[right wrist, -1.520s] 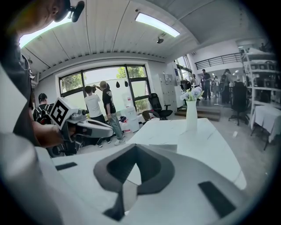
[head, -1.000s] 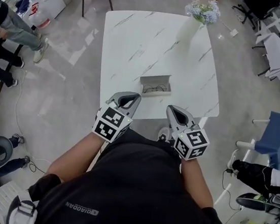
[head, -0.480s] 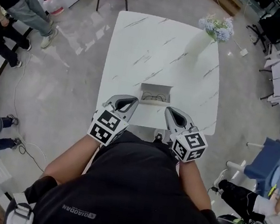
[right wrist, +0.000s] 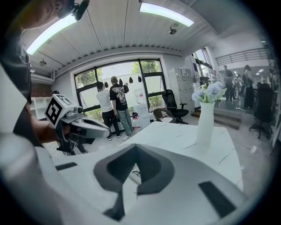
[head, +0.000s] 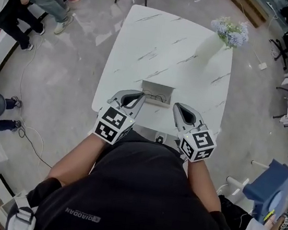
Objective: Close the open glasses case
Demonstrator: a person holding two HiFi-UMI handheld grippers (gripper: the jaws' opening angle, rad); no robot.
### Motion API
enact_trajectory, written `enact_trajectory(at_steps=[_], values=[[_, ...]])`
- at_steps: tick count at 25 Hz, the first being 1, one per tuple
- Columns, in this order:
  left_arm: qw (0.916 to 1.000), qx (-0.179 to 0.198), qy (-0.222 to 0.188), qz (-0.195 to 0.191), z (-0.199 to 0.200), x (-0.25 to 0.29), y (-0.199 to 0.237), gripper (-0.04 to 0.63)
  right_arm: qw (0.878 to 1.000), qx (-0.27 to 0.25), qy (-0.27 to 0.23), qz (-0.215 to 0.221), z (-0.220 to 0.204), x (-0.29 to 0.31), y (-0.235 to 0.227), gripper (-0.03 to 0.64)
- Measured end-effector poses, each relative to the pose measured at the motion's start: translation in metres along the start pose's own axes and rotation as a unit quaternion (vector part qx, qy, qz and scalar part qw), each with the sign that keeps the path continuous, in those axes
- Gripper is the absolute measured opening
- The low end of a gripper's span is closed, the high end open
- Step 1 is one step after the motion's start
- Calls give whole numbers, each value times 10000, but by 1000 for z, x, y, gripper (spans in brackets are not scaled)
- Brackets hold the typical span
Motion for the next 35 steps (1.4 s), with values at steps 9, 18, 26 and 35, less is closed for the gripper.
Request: enact_trajectory(at_steps=[9, 18, 26, 35], values=[[9994, 151, 48, 300, 8, 13, -16, 5, 9994, -262, -228, 55, -1, -4, -22, 2], [9988, 351, 19, 332, 17, 11, -10, 12, 9991, -116, -395, -38, 6, -1, -23, 2], [9985, 479, -21, 251, 15, 6, -5, 25, 9987, -135, -426, -227, 8, -4, -16, 24], [9984, 518, -71, 224, 9, 0, -2, 52, 9986, -106, -460, -223, 5, -7, -4, 48]])
Point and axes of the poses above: the fingertips, and each gripper's own axes: x forward along the fingers, y to its left, z out of its top, the point moved 6 cm from there along -x, backward along the fingers, and after that the axes turned 8 degrees about y, right-handed, at the moved point
